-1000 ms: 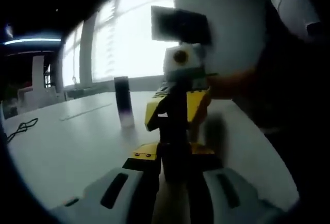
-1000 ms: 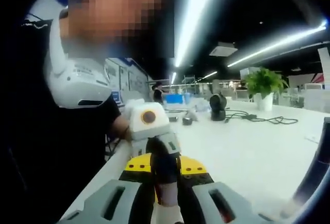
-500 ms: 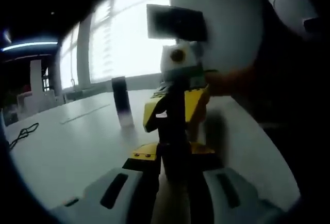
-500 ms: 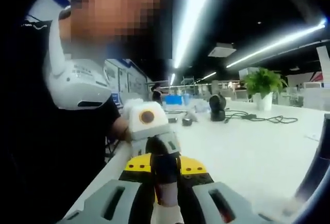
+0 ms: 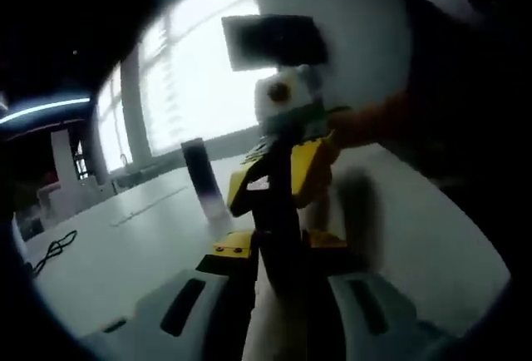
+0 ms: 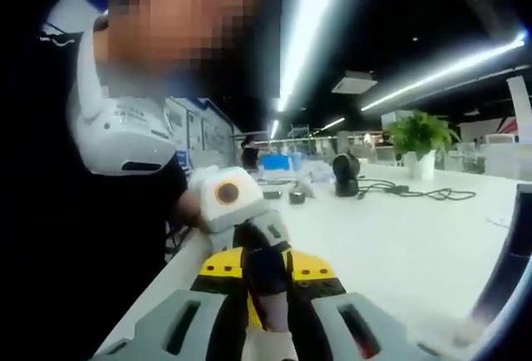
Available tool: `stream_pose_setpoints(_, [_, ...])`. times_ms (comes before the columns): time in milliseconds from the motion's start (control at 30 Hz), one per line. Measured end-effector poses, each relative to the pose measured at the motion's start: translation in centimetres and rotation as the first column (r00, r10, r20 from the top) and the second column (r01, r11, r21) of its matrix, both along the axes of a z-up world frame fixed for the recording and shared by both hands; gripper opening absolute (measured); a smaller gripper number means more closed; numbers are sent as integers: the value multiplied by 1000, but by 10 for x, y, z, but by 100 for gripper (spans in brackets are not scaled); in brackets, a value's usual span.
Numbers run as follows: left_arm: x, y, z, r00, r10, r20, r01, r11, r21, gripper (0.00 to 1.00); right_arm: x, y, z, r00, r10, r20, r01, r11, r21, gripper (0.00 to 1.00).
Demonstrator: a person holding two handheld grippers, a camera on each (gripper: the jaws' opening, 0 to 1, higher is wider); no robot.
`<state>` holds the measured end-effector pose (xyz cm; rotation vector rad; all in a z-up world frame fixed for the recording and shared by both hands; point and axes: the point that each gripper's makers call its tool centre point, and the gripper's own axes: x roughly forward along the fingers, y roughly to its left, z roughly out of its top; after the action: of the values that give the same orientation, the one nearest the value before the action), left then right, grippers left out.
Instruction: Pick up cosmetic bottle twist off cap place on table pick up cap screw tight cap place on table
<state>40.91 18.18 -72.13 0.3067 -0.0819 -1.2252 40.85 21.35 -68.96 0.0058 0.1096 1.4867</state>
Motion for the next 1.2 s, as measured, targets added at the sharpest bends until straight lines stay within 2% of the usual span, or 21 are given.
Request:
stream_pose_setpoints(67, [0, 0, 1, 999, -4, 37, 3, 1000, 11, 10, 1, 0, 0, 1000, -1, -4, 1, 1000, 1, 12])
stream_pose_setpoints(267, [-1, 1, 3, 999, -18, 29, 18, 1000, 9, 9, -3, 2, -2, 1000, -5, -17, 5, 1000, 10, 13])
stream_pose_setpoints(467, [2, 4, 2, 998, 1, -59, -3, 1000, -22, 9, 1, 4, -1, 998, -64, 6, 64, 998, 26, 12])
stream_pose_setpoints(500, [1, 4, 2, 996, -6, -94, 3, 999, -40, 10, 3, 4, -1, 997, -75, 5, 75, 997, 29, 11])
stream_pose_setpoints(533, [3, 6, 2, 995, 9, -95, -12, 999, -31, 9, 4, 4, -1, 996, -87, 2, 87, 996, 30, 11])
stream_pose_setpoints(633, [4, 7, 1, 988, 18, -151, -25, 999, -44, 9, 6, 3, -1, 993, -120, -7, 120, 992, 36, 11])
stream_pose_setpoints(767, [2, 5, -1, 989, 8, -144, -15, 999, -43, 9, 5, 1, -1, 987, -158, -16, 159, 986, 44, 11])
stream_pose_setpoints(1100, [5, 7, -1, 992, 31, -124, -36, 999, -35, 9, 9, 1, -1, 945, -326, 2, 326, 945, 32, 10])
stream_pose_setpoints(1200, [5, 7, 0, 992, 34, -120, -38, 999, -34, 9, 10, 0, -1, 925, -381, -2, 381, 924, 35, 10])
